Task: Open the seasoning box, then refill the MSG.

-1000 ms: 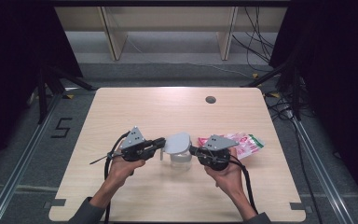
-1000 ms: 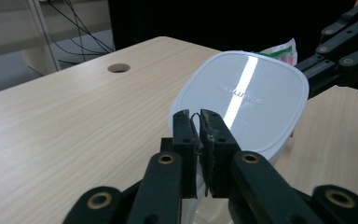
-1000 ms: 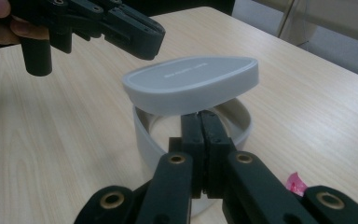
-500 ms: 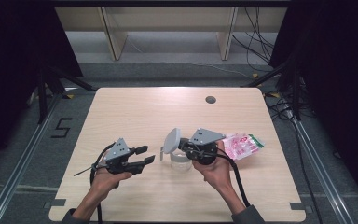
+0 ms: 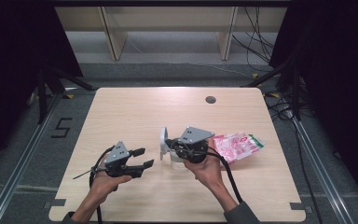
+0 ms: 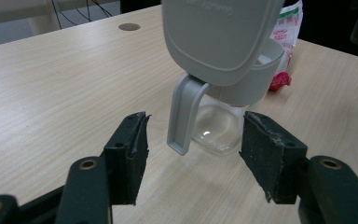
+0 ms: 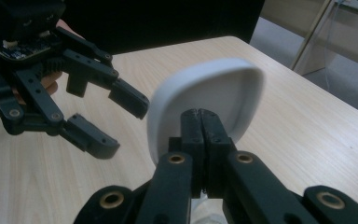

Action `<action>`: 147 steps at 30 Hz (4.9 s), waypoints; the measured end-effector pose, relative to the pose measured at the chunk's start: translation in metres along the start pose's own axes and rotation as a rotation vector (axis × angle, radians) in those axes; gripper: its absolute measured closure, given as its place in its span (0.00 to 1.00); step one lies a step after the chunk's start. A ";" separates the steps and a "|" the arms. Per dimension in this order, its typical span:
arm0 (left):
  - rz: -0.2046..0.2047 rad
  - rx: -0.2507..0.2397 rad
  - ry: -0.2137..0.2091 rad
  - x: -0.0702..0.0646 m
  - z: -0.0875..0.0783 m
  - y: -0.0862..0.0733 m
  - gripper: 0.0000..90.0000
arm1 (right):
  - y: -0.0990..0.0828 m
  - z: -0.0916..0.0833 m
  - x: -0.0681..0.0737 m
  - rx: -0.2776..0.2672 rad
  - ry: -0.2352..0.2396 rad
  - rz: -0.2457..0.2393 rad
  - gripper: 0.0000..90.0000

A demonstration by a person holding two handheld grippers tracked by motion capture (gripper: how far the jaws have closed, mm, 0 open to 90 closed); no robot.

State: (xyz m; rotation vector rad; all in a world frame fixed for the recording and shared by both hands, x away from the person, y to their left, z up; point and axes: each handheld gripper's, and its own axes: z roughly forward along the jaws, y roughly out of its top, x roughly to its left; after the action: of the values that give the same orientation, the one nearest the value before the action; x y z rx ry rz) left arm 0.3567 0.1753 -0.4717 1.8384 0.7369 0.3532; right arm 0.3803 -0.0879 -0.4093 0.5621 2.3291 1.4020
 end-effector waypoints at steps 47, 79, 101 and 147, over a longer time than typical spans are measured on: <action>-0.006 0.040 -0.010 -0.020 0.000 -0.020 0.32 | -0.145 -0.150 -0.041 0.026 -0.427 0.525 0.30; -0.001 0.065 -0.029 -0.028 0.005 -0.024 0.32 | -0.163 -0.142 -0.055 0.041 -0.399 0.571 0.18; 0.006 0.074 -0.043 -0.028 0.009 -0.026 0.32 | -0.164 -0.116 -0.078 0.042 -0.424 0.680 0.18; -0.026 0.072 -0.032 -0.030 0.008 -0.027 0.32 | -0.163 -0.084 -0.111 0.065 -0.476 0.654 1.00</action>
State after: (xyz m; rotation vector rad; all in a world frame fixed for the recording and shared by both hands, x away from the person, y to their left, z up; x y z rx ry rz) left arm 0.3299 0.1571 -0.4968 1.8963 0.7594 0.2830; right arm 0.4098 -0.2767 -0.5061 1.5880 1.8740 1.2399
